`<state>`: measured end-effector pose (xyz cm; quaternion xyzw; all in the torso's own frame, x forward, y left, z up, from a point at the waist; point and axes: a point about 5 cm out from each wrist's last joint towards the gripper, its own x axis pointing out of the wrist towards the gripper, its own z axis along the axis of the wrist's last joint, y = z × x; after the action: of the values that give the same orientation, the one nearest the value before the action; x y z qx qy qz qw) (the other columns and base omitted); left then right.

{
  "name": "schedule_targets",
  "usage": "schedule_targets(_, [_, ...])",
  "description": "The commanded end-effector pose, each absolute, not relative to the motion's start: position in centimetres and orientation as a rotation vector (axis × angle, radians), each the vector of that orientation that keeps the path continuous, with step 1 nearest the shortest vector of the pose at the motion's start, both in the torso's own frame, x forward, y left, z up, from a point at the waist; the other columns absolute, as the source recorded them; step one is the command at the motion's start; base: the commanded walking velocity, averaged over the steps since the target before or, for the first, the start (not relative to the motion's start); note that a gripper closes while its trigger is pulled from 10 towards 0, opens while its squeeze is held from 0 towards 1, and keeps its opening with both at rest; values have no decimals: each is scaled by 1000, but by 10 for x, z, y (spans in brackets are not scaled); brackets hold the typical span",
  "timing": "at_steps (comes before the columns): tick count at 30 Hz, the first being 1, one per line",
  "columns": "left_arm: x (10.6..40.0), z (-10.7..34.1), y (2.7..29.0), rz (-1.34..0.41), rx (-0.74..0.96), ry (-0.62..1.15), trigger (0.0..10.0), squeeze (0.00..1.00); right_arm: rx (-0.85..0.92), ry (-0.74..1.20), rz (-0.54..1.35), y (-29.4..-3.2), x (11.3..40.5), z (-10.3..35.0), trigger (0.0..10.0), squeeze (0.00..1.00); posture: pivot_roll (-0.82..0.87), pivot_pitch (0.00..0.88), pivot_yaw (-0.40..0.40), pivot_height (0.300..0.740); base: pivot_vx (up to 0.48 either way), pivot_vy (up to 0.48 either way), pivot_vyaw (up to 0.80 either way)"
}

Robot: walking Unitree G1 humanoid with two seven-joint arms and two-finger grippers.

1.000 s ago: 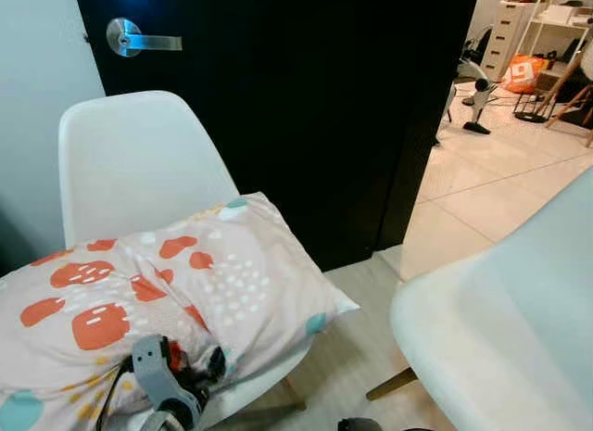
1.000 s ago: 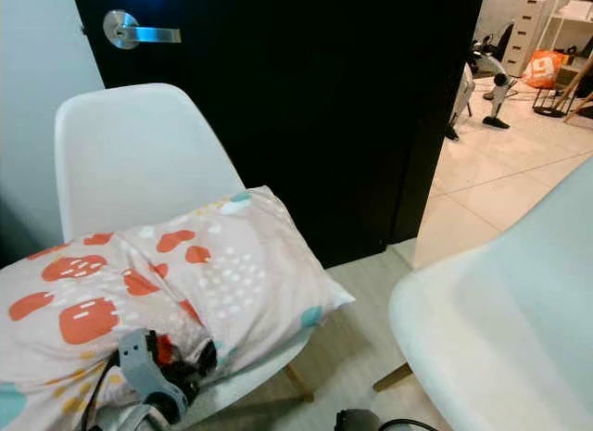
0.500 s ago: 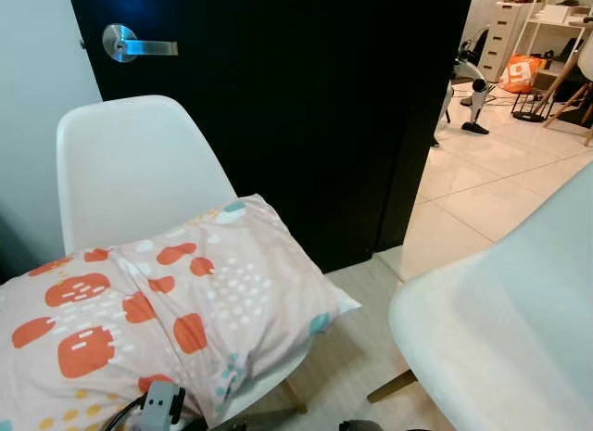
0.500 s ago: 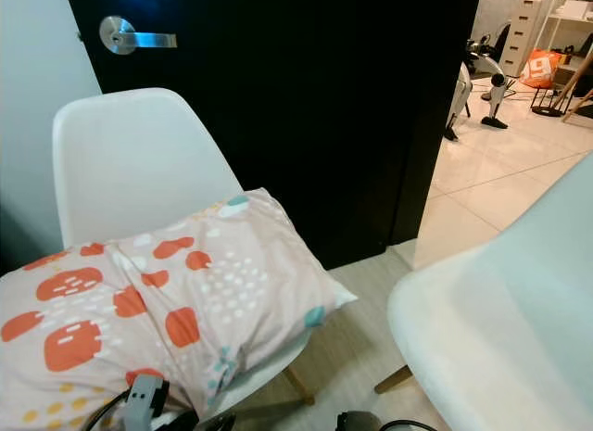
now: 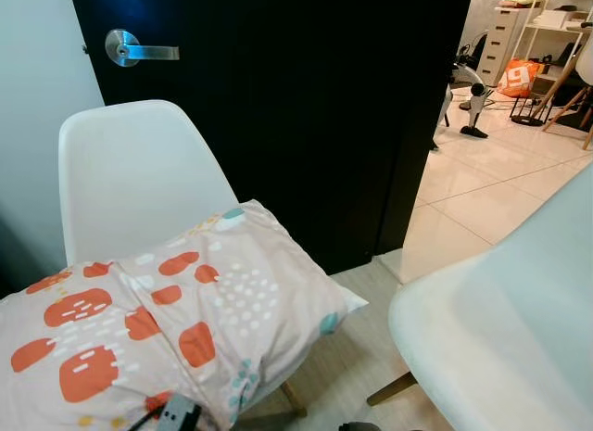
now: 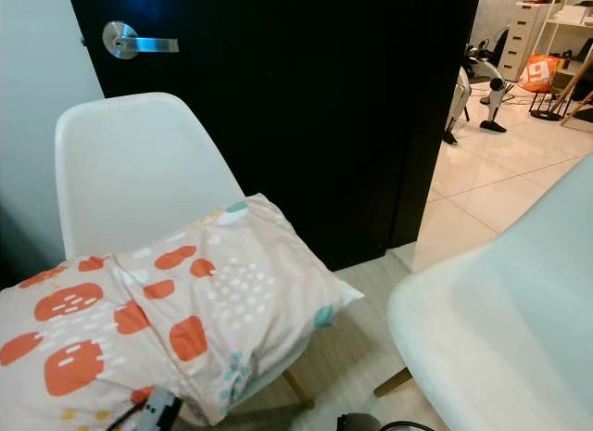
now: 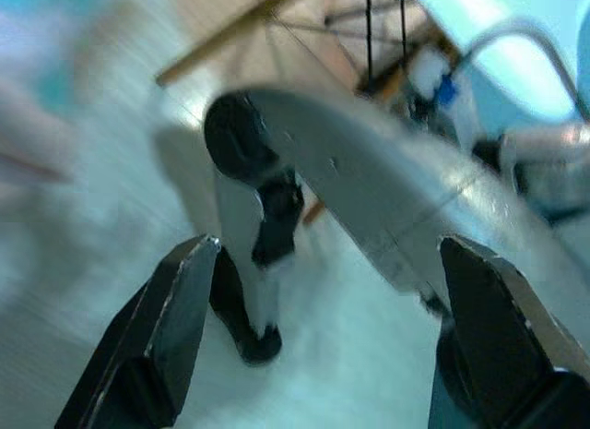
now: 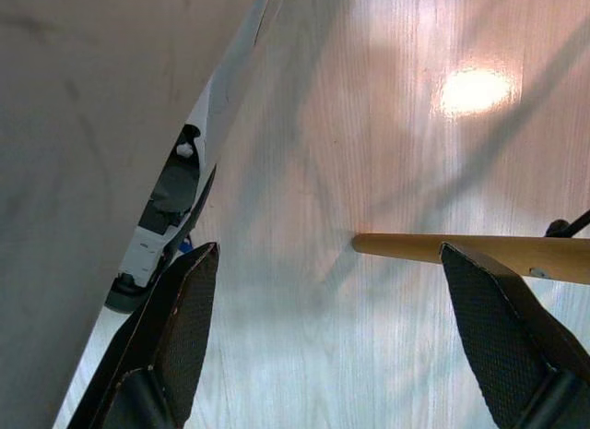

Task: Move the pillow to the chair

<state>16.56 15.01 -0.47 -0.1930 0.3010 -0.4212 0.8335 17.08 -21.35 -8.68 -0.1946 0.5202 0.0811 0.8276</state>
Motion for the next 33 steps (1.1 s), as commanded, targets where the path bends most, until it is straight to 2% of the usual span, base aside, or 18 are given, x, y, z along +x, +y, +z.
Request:
schedule_targets(1, [163, -5, 154, -909, -368, 648, 10000, 0, -397, 1155, 245, -198, 157, -95, 10000, 0, -10, 37, -14, 435, 0, 0, 0])
schedule_targets(2, [171, -7, 159, -850, -314, 656, 10000, 0, -399, 1159, 243, -199, 157, -95, 10000, 0, -9, 36, -20, 435, 0, 0, 0])
schedule_targets(6, [178, -6, 164, -792, -295, 645, 10000, 0, -401, 1162, 243, -200, 156, -96, 10000, 0, -10, 38, -19, 435, 0, 0, 0])
schedule_targets(9, [205, 1, 180, -593, -217, 558, 10000, 0, -402, 1165, 240, -201, 155, -96, 10000, 0, -3, 42, -22, 435, 0, 0, 0])
schedule_targets(13, [221, 14, 182, -520, -145, 450, 10000, 0, -404, 1164, 239, -201, 155, -96, 10000, 0, -1, 42, -23, 435, 0, 0, 0])
schedule_targets(15, [232, 22, 177, -469, -155, 369, 10000, 0, -405, 1162, 235, -201, 155, -96, 10000, 0, 1, 49, -19, 435, 0, 0, 0])
schedule_targets(17, [232, 22, 177, -469, -155, 369, 10000, 0, -405, 1162, 235, -201, 155, -96, 10000, 0, 1, 49, -19, 435, 0, 0, 0])
schedule_targets(20, [245, 32, 160, -438, -207, 276, 10000, 0, -399, 1158, 221, -201, 155, -96, 10000, 0, -1, 51, -19, 435, 0, 0, 0])
schedule_targets(27, [260, 33, 144, -385, -237, 243, 10000, 0, -385, 1150, 202, -201, 155, -96, 10000, 0, -6, 53, -16, 449, 0, 0, 0])
schedule_targets(33, [268, 36, 141, -367, -228, 225, 10000, 0, -385, 1153, 188, -203, 155, -95, 10000, 0, -10, 45, -13, 468, 0, 0, 0])
